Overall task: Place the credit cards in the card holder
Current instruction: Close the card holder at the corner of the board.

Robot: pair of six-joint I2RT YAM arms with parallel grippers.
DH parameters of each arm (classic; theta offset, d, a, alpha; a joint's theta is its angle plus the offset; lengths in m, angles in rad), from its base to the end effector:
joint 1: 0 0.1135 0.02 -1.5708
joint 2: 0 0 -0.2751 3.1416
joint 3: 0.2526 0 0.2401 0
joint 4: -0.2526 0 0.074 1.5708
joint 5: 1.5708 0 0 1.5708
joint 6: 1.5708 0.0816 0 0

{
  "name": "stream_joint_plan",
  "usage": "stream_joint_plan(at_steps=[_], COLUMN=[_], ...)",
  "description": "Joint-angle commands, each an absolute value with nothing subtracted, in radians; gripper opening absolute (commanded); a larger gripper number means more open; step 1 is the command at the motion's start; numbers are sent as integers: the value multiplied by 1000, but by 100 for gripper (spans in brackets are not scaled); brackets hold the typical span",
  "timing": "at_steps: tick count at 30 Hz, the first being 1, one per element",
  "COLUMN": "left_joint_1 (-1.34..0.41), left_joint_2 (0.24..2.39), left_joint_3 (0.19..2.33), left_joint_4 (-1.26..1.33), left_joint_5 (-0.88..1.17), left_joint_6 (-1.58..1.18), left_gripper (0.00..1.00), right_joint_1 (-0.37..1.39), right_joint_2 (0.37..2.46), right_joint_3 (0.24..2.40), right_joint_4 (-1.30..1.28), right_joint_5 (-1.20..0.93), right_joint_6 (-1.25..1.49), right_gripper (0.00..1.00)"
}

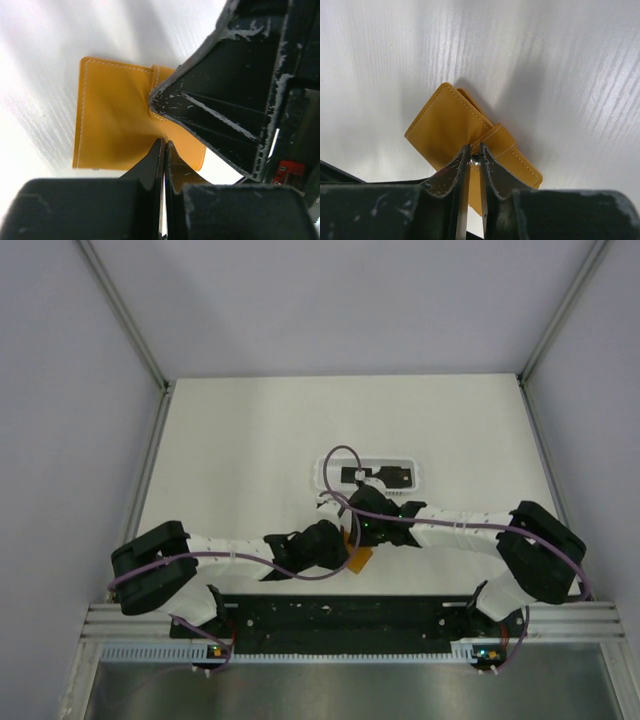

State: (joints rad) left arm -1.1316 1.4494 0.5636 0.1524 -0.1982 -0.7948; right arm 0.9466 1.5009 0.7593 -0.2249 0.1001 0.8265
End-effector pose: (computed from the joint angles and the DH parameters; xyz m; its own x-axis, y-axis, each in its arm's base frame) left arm 0.1398 -0.2599 0.1414 -0.7883 0.0323 -0.6144 0.3748 0.8172 -0.4379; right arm 0.1825 0.2394 0.1474 -0.8953 0.0093 -0.4454 -0.1707 0.9163 0.3622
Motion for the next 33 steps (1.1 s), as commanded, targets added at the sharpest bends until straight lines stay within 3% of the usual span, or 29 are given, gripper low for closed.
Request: stream_joint_plan(at_steps=[1,12,22,33], left_joint_1=[-1129,-1127,-1105,-1052], left_joint_2=[1445,1401,1167,1229], left_joint_3=[541,515,473,414], left_joint_4=[163,161,66,124], left_joint_5=[-192,-201,-288,-227], left_joint_6=[-796,-801,-787,-811], left_gripper=[0,0,0,0], right_joint_1=[957,962,983,1014], right_joint_2=[1617,1710,1707,1703], right_joint_3=[756,788,792,795], right_joint_4=[-339,-402,-414,-422], right_joint_5=[41,34,44,72], right_joint_6=[822,810,805,799], right_gripper=[12,10,11,18])
